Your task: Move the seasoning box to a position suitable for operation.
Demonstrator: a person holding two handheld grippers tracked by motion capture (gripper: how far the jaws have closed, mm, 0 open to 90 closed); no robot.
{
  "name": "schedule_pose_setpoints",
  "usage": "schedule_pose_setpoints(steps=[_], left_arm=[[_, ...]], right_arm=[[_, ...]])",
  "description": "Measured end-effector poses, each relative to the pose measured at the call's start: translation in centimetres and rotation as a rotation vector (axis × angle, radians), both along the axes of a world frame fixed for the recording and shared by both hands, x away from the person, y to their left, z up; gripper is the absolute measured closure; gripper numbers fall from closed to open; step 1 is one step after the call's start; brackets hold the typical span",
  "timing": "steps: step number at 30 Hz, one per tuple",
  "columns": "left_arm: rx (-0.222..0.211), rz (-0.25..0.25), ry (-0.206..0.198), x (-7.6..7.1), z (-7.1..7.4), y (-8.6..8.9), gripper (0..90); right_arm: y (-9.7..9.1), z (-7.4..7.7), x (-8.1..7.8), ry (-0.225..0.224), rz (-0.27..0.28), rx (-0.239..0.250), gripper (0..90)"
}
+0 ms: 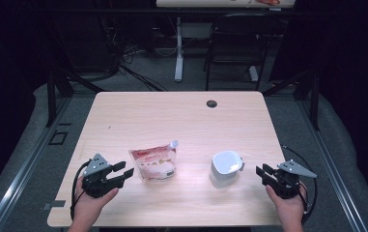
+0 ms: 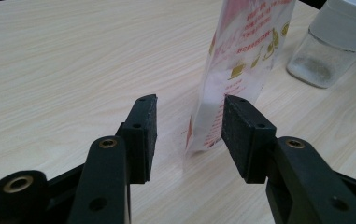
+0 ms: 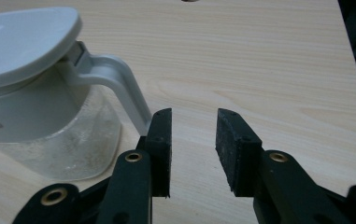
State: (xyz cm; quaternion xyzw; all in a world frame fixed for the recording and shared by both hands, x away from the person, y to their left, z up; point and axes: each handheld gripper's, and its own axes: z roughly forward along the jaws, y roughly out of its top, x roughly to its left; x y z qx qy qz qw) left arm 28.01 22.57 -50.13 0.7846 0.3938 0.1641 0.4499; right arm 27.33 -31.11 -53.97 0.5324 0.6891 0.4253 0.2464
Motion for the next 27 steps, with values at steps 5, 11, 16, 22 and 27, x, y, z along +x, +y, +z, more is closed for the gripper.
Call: schedule_pose_setpoints(steps=[5, 11, 16, 22, 27], left_arm=[[-0.004, 0.002, 0.005, 0.1, -0.3, 0.1, 55.7], [0.001, 0.006, 0.008, 0.2, -0.5, 0.3, 55.8], [0.003, 0.013, 0.007, 0.3, -0.7, 0.5, 55.9], [0.002, 0.019, 0.011, 0.3, -1.0, 0.6, 55.9], [0.001, 0.032, 0.014, 0.3, -1.0, 0.8, 56.0]], right_arm=[[0.9, 0.2, -0.1, -0.019, 0.06, -0.007, 67.0], [1.7, 0.4, 0.0, -0.034, 0.109, -0.019, 67.7], [2.3, 0.3, 0.6, -0.023, 0.128, -0.031, 70.7], [3.0, 0.0, 1.5, -0.013, 0.149, -0.046, 71.0], [3.7, -0.1, 1.8, -0.017, 0.17, -0.066, 74.1]])
